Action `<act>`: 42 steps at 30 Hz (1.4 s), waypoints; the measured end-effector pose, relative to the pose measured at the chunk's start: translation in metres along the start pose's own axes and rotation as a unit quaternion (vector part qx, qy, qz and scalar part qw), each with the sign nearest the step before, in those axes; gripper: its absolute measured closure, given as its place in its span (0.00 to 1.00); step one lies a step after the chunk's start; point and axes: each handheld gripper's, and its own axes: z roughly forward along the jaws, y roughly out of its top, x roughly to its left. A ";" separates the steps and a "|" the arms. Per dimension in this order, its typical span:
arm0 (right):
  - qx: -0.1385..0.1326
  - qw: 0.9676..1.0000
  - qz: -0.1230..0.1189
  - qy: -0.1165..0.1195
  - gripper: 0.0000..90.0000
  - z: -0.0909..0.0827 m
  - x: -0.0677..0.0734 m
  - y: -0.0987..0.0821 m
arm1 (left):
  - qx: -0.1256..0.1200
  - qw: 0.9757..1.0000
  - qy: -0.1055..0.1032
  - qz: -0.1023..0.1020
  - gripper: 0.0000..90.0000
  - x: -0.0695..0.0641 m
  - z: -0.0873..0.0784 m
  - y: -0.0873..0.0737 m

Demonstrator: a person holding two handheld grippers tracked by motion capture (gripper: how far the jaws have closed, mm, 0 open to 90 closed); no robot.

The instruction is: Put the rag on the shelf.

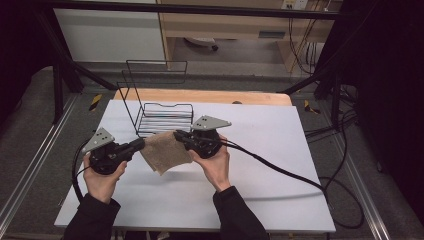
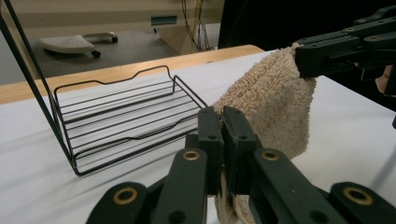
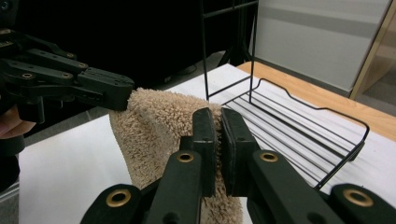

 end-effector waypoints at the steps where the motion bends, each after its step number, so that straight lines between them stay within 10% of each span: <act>1: -0.003 1.000 -0.001 -0.001 0.95 -0.001 0.000 0.000 | -0.001 1.000 0.000 0.001 0.96 0.000 0.000 0.001; 42: -0.090 0.995 -0.003 -0.033 0.95 -0.015 -0.004 0.037 | -0.066 0.997 0.007 0.035 0.96 0.002 -0.001 0.049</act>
